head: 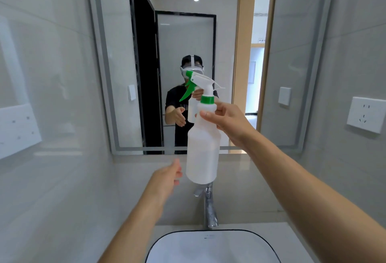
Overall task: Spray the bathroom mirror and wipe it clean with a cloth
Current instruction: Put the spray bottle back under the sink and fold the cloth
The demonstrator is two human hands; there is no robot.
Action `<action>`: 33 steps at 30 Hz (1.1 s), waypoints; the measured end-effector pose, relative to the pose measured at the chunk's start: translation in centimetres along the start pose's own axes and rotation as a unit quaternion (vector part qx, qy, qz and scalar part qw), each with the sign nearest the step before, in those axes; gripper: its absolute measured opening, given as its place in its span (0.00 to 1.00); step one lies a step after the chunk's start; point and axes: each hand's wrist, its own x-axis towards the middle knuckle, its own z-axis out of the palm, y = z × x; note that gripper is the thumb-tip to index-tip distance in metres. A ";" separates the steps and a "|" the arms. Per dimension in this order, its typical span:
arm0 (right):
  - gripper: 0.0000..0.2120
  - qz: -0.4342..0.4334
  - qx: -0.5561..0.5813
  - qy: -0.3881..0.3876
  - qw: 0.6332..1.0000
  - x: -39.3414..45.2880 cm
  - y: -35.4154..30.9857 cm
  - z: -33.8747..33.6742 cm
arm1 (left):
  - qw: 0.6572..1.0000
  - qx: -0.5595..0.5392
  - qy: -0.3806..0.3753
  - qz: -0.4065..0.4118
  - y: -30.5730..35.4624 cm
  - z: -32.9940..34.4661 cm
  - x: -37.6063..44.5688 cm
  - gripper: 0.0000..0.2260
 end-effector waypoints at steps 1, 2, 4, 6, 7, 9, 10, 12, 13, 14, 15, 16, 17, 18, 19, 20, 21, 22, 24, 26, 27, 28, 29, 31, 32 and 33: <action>0.13 -0.001 -0.002 0.005 1.000 0.0 0.1 0.1 | 1.000 -0.002 -0.021 -0.011 -0.5 0.3 -0.3 0.20; 0.14 -0.002 -0.004 0.009 1.000 0.0 0.1 0.1 | 0.999 -0.012 -0.040 -0.015 -0.8 0.6 -0.6 0.22; 0.15 -0.005 -0.002 0.020 1.000 -0.1 0.1 0.2 | 0.996 -0.043 -0.072 -0.015 -1.2 1.0 -1.3 0.24; 0.14 -0.012 0.003 0.030 0.999 -0.2 0.3 0.2 | 0.996 -0.069 -0.063 -0.011 -1.6 1.3 -2.0 0.24; 0.13 -0.015 0.007 0.033 0.999 -0.3 0.4 0.1 | 0.996 -0.072 -0.055 0.000 -1.5 1.6 -1.8 0.23; 0.10 -0.021 0.025 0.029 0.999 -0.5 0.5 -0.1 | 0.998 -0.055 -0.030 0.018 -1.7 2.0 -1.9 0.18; 0.11 -0.024 0.031 0.025 0.999 -0.6 0.6 -0.2 | 0.998 -0.049 -0.016 0.038 -2.1 2.1 -1.9 0.16; 0.14 -0.026 0.038 0.010 0.999 -1.1 0.7 -0.4 | 0.997 -0.034 -0.010 0.076 -2.3 2.6 -2.9 0.14; 0.16 -0.026 0.044 -0.001 0.999 -1.4 0.7 -0.5 | 0.996 -0.023 -0.002 0.083 -2.0 3.2 -3.8 0.14; 0.17 -0.025 0.050 -0.011 0.998 -1.8 0.8 -0.5 | 0.996 -0.016 0.002 0.091 -2.0 3.7 -5.2 0.14; 0.17 -0.022 0.057 -0.019 0.998 -2.2 0.9 -0.5 | 0.994 -0.022 0.014 0.102 -2.3 4.0 -6.2 0.16; 0.16 -0.020 0.067 -0.028 0.997 -2.7 0.9 -0.6 | 0.992 -0.023 0.024 0.121 -2.8 4.2 -7.5 0.17; 0.14 -0.018 0.078 -0.039 0.996 -3.3 1.0 -0.5 | 0.989 -0.015 0.043 0.141 -3.1 4.6 -7.9 0.19; 0.10 -0.017 0.089 -0.054 0.994 -4.0 0.9 -0.3 | 0.987 -0.004 0.056 0.150 -3.6 4.9 -9.0 0.20; 0.08 -0.017 0.098 -0.069 0.993 -4.7 0.9 0.0 | 0.986 0.008 0.076 0.148 -3.9 5.2 -9.8 0.23; 0.07 -0.016 0.106 -0.083 0.991 -5.5 0.8 0.3 | 0.983 0.023 0.106 0.146 -4.2 5.6 -10.7 0.25; 0.08 -0.013 0.112 -0.094 0.989 -6.2 0.7 0.8 | 0.979 0.041 0.139 0.146 -4.6 6.0 -11.7 0.27; 0.11 -0.013 0.113 -0.100 0.988 -7.0 0.6 1.3 | 0.972 0.063 0.175 0.147 -4.7 6.4 -12.7 0.30; 0.14 -0.011 0.115 -0.114 0.987 -8.5 0.1 2.3 | 0.956 0.101 0.238 0.142 -4.3 6.8 -14.5 0.33; 0.10 -0.010 0.127 -0.126 0.984 -9.7 -0.7 3.1 | 0.943 0.120 0.281 0.131 -3.7 6.8 -16.0 0.31; 0.08 -0.012 0.131 -0.133 0.982 -10.3 -1.1 3.5 | 0.937 0.129 0.299 0.129 -3.4 6.7 -16.9 0.30; 0.06 -0.014 0.133 -0.143 0.981 -11.0 -1.5 3.8 | 0.930 0.138 0.314 0.130 -3.1 6.7 -17.7 0.31; 0.06 -0.016 0.137 -0.152 0.979 -11.6 -1.9 4.2 | 0.925 0.143 0.327 0.132 -2.8 6.6 -18.4 0.31; 0.07 -0.021 0.141 -0.166 0.976 -13.0 -2.7 4.8 | 0.913 0.154 0.353 0.136 -2.1 6.5 -20.0 0.33; 0.08 -0.023 0.143 -0.170 0.975 -13.8 -3.0 5.1 | 0.908 0.159 0.363 0.134 -1.9 6.4 -20.9 0.33; 0.09 -0.022 0.144 -0.175 0.974 -14.7 -3.3 5.3 | 0.905 0.162 0.371 0.129 -1.9 6.5 -21.7 0.33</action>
